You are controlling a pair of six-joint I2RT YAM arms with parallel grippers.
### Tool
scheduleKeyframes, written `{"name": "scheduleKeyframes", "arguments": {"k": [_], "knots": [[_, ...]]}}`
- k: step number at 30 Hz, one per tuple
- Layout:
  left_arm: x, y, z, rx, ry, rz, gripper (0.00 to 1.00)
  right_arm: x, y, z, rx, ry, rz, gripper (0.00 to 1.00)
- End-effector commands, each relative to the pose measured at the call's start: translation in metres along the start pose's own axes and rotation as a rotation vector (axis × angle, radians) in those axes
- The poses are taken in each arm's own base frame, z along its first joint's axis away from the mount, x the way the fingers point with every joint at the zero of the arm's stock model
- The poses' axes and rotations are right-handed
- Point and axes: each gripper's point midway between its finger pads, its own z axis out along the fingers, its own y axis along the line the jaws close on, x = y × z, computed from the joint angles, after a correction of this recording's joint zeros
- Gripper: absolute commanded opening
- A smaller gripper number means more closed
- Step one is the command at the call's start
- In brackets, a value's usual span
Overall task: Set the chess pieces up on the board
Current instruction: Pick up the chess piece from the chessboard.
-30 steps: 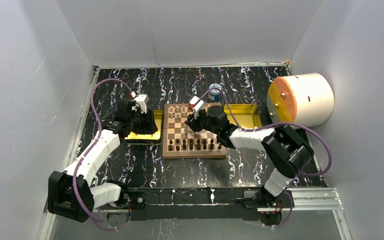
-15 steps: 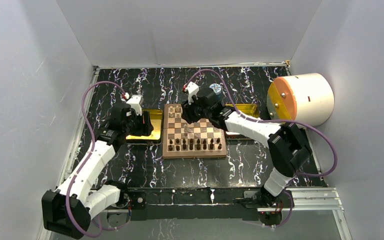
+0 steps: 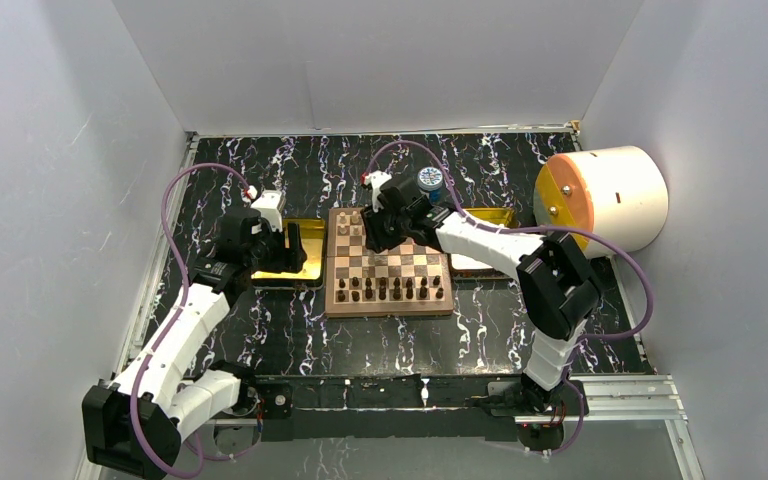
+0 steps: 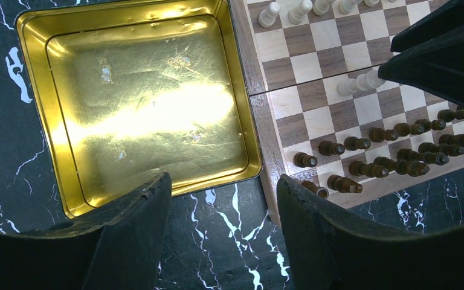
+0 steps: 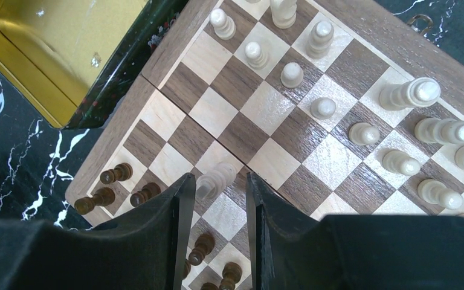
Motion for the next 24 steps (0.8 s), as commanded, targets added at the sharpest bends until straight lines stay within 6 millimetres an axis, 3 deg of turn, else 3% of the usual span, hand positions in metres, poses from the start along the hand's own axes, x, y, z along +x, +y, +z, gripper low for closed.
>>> {"name": "scheduleKeyframes", "arguments": {"k": [1,13,24], "knots": [[-0.005,0.001,-0.002,-0.002,-0.036,0.019,0.62,-0.016,0.006,0.001,-0.002,-0.014,0.017,0.44],[-0.006,0.001,-0.004,-0.003,-0.045,0.027,0.66,-0.008,0.011,0.008,0.043,0.063,0.005,0.46],[-0.007,0.000,-0.005,0.000,-0.050,0.028,0.69,-0.004,0.011,0.006,0.086,0.088,-0.001,0.41]]}}
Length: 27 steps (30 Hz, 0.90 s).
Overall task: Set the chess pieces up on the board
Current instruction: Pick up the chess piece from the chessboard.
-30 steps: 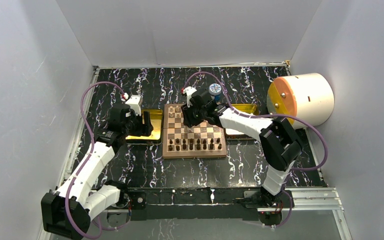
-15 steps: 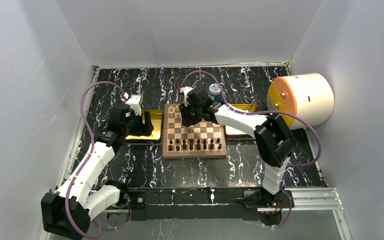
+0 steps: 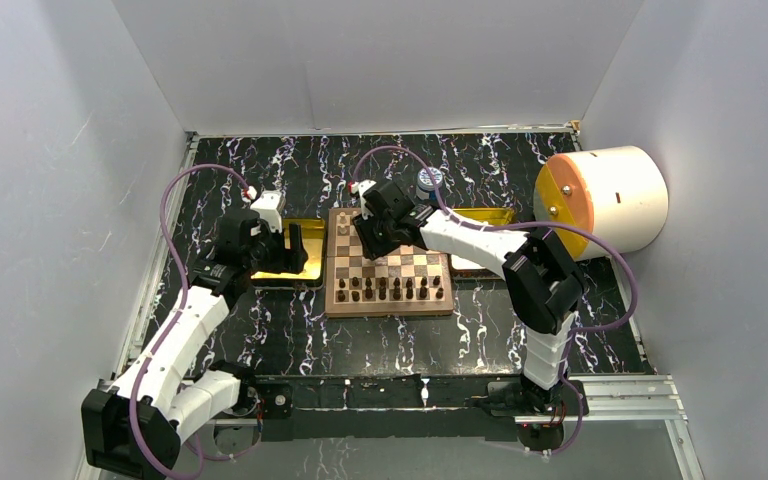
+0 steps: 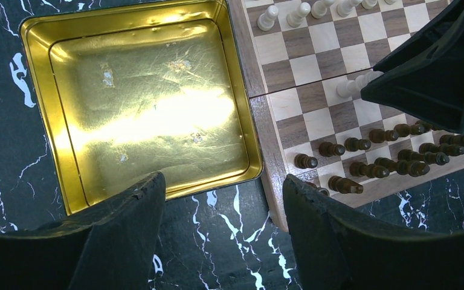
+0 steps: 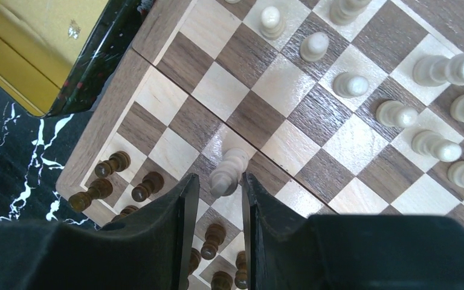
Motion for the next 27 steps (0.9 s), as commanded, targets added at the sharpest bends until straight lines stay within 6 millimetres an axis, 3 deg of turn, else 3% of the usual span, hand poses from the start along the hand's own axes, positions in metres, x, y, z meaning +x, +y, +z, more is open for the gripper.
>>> {"name": "scheduleKeyframes", "arguments": {"k": [1,20,27], "knots": [[-0.0050,0.0005,-0.0037,-0.003,-0.030,0.017,0.69,-0.0213,-0.0008,-0.0066,0.041,-0.036,0.008,0.42],[-0.0050,0.0021,-0.0047,-0.011,-0.035,0.022,0.72,-0.0182,0.0048,-0.0025,0.030,-0.010,0.007,0.37],[-0.0042,0.0024,-0.0044,-0.012,-0.032,0.022,0.73,-0.0238,0.0074,-0.0110,0.024,-0.026,0.004,0.27]]}}
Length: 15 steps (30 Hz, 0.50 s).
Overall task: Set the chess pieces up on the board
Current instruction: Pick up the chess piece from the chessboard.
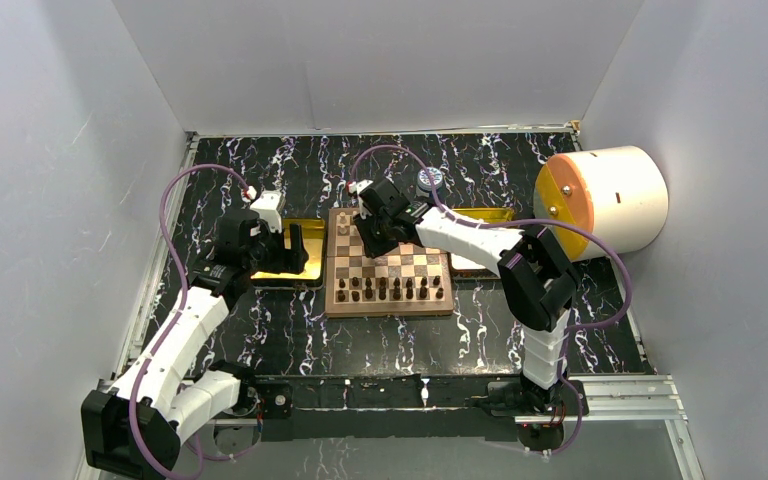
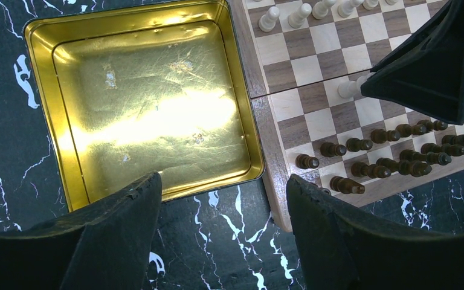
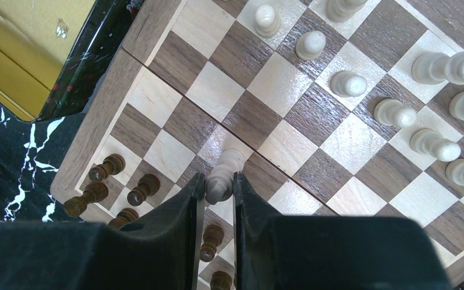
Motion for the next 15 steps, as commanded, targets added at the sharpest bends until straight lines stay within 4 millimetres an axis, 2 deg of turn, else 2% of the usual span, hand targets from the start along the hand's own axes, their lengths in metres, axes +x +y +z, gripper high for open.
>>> {"name": "scheduleKeyframes", "arguments": {"k": [1,5,11,15], "knots": [[-0.005,0.002,-0.004,-0.010,-0.032,0.015,0.73,-0.027,0.009,-0.018,-0.010,-0.069,0.004,0.25],[-0.005,0.001,-0.004,-0.008,-0.032,0.015,0.73,-0.034,0.010,-0.030,-0.008,-0.077,0.004,0.23],[-0.005,0.001,-0.005,-0.006,-0.032,0.017,0.74,-0.055,0.005,-0.056,0.040,-0.121,-0.010,0.23],[-0.006,0.001,-0.006,-0.004,-0.038,0.018,0.75,-0.068,-0.001,-0.064,0.062,-0.130,-0.013,0.23]]}}
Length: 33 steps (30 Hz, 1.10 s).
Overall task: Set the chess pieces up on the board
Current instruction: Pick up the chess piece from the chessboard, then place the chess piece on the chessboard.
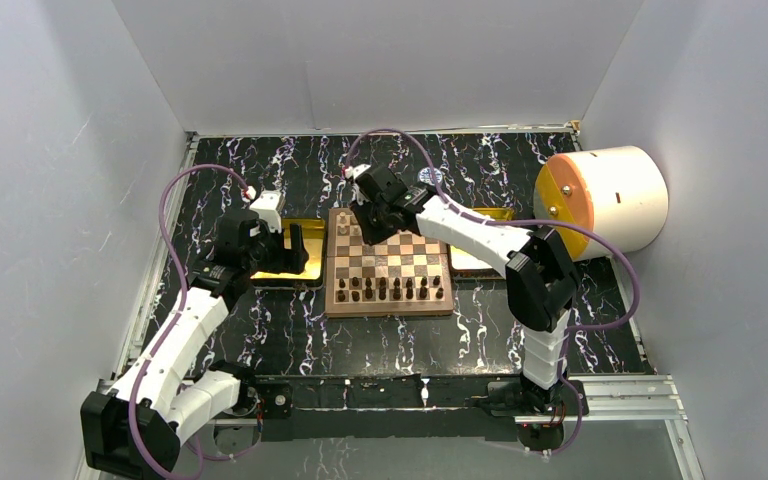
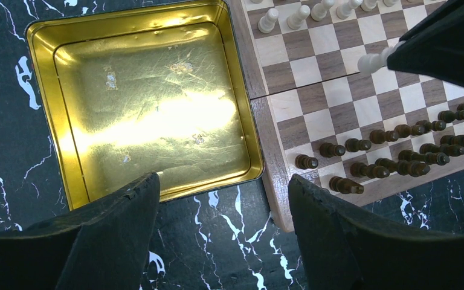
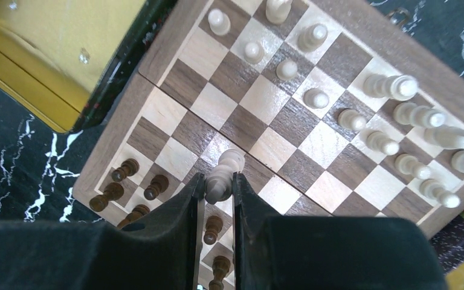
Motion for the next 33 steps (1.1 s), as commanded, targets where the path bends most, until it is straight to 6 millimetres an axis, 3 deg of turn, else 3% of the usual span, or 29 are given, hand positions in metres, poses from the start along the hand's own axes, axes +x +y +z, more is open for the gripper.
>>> {"name": "scheduleKeyframes", "arguments": {"k": [1,12,21,33], "knots": [[-0.005,0.000,-0.005,-0.004,-0.033,0.016,0.75,-0.044,-0.004,-0.040,0.024,-0.099,-0.005,0.23],[-0.004,-0.001,-0.007,0.008,-0.036,0.025,0.76,-0.074,-0.033,-0.041,0.069,-0.108,-0.007,0.23],[-0.003,-0.005,-0.004,0.030,-0.026,0.028,0.76,-0.085,-0.058,-0.024,0.067,-0.097,0.022,0.23],[-0.005,-0.006,-0.008,0.039,-0.045,0.037,0.76,-0.087,-0.071,0.008,0.047,-0.066,0.074,0.23]]}}
